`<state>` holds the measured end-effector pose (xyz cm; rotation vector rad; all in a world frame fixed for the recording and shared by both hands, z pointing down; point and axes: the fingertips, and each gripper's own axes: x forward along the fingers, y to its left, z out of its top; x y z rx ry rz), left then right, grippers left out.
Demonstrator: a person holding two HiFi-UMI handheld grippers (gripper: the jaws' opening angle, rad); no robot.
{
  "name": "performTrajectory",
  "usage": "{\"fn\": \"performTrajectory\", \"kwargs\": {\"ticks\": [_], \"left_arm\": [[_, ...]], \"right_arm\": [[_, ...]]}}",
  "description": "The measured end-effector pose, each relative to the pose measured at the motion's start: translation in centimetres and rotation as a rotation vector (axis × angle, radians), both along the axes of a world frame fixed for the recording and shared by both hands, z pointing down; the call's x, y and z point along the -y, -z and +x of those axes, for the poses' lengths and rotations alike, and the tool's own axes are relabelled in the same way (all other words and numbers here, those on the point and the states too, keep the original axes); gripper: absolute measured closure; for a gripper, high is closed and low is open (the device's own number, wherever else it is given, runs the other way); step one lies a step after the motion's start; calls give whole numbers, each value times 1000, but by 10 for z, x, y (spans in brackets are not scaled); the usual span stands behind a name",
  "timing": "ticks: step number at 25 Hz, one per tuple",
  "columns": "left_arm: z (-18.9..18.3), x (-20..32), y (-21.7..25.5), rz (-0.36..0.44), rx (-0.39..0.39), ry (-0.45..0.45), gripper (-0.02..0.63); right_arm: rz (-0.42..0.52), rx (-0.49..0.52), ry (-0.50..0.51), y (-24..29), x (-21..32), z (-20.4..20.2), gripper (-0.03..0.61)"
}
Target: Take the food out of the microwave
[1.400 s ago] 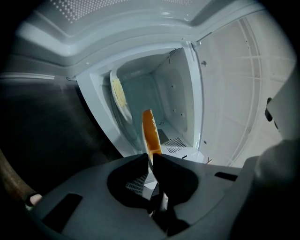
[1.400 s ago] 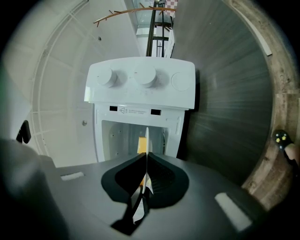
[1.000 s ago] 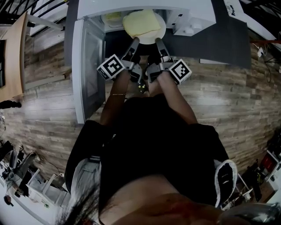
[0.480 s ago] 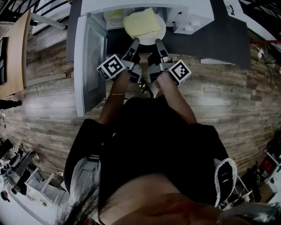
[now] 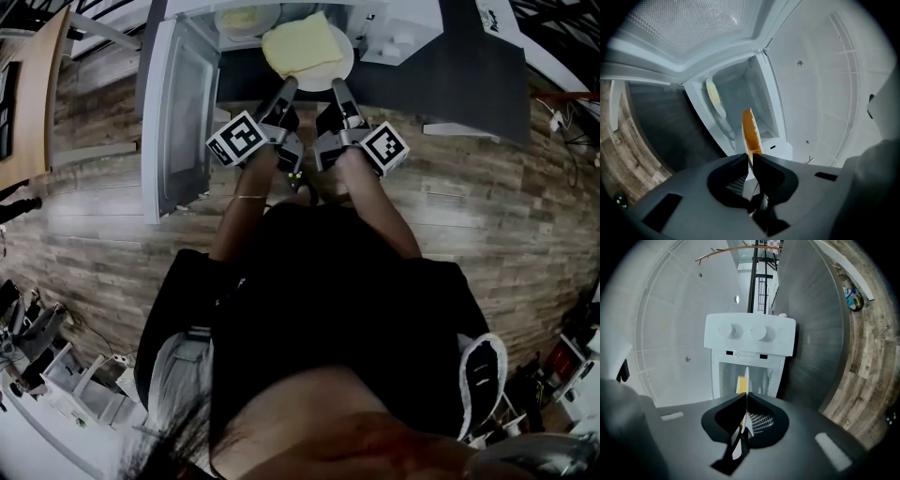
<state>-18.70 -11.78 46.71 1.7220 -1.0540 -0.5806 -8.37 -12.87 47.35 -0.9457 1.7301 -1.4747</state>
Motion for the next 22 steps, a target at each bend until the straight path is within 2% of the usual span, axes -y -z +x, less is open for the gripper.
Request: {"fn": "performTrajectory", "kwargs": {"ticks": [10,22], "left_arm": [[25,-27,6,1,7,48,581],[94,-46,10,23,34,-31,581]], "right_arm": [[17,21,39,7,-23,23,575],[26,18,-31,9,-49,93,575]]}}
